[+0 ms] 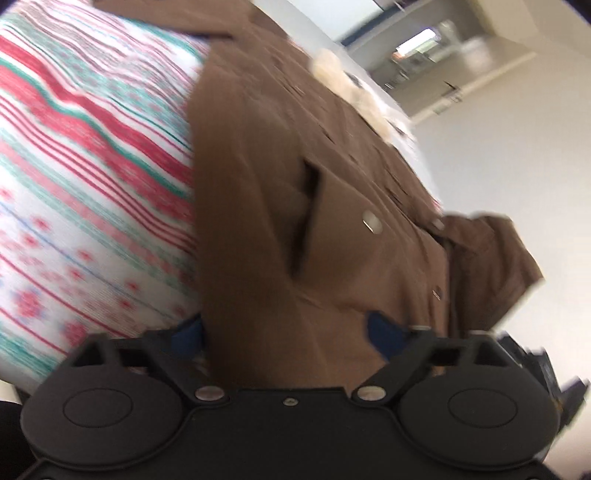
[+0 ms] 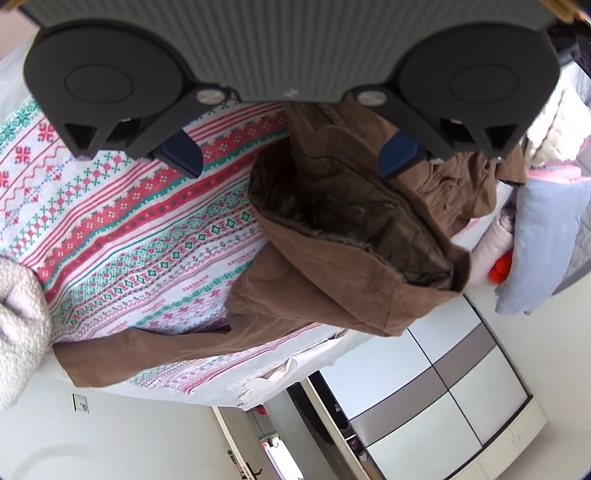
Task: Fold large clothes
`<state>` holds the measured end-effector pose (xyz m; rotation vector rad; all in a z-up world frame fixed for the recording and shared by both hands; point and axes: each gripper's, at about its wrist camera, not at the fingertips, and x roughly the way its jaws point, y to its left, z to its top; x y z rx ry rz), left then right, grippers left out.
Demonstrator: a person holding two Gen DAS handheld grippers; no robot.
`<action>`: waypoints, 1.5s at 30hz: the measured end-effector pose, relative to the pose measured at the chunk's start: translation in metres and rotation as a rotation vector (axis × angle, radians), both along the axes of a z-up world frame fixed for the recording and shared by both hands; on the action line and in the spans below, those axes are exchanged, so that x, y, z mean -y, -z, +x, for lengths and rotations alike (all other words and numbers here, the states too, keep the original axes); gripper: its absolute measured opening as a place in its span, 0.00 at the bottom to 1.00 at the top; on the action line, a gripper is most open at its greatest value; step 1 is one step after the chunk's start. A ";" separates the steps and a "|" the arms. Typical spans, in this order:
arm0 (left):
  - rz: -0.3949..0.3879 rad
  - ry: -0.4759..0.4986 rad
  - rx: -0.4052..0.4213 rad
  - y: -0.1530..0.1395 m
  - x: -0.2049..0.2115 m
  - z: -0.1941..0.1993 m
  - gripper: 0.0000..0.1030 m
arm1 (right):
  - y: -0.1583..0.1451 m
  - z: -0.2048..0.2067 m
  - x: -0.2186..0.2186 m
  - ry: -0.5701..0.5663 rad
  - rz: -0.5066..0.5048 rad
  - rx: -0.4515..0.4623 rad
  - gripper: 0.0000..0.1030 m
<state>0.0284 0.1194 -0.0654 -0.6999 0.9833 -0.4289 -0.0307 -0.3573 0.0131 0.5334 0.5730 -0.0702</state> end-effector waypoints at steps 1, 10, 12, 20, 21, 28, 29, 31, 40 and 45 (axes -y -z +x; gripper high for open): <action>0.003 0.011 0.009 0.001 0.004 -0.001 0.50 | 0.001 0.000 0.002 -0.002 0.013 0.005 1.00; -0.043 -0.203 0.356 -0.085 -0.042 -0.053 0.07 | 0.003 -0.003 0.017 0.052 0.058 0.045 1.00; 0.002 -0.262 0.399 -0.093 -0.056 -0.062 0.07 | 0.004 -0.003 0.018 0.081 0.027 0.025 1.00; 0.299 -0.147 0.183 -0.038 -0.028 -0.045 0.40 | 0.016 0.019 0.006 0.110 -0.129 -0.094 0.97; 0.314 -0.137 0.170 -0.033 -0.025 -0.042 0.45 | 0.017 0.021 0.005 0.117 -0.148 -0.099 0.97; 0.271 -0.095 0.086 -0.015 -0.038 -0.035 0.48 | 0.018 0.026 0.007 0.203 -0.361 -0.138 0.93; 0.264 -0.086 0.082 -0.014 -0.037 -0.034 0.45 | 0.020 0.028 0.010 0.194 -0.355 -0.141 0.88; 0.249 -0.073 0.081 -0.014 -0.036 -0.034 0.44 | 0.024 0.036 0.012 0.142 -0.335 -0.120 0.80; 0.089 -0.145 0.282 -0.067 -0.052 -0.061 0.07 | -0.025 0.019 0.004 -0.027 -0.182 0.213 0.03; 0.054 -0.181 0.323 -0.098 -0.073 -0.064 0.07 | -0.075 -0.030 0.012 0.032 -0.087 0.256 0.03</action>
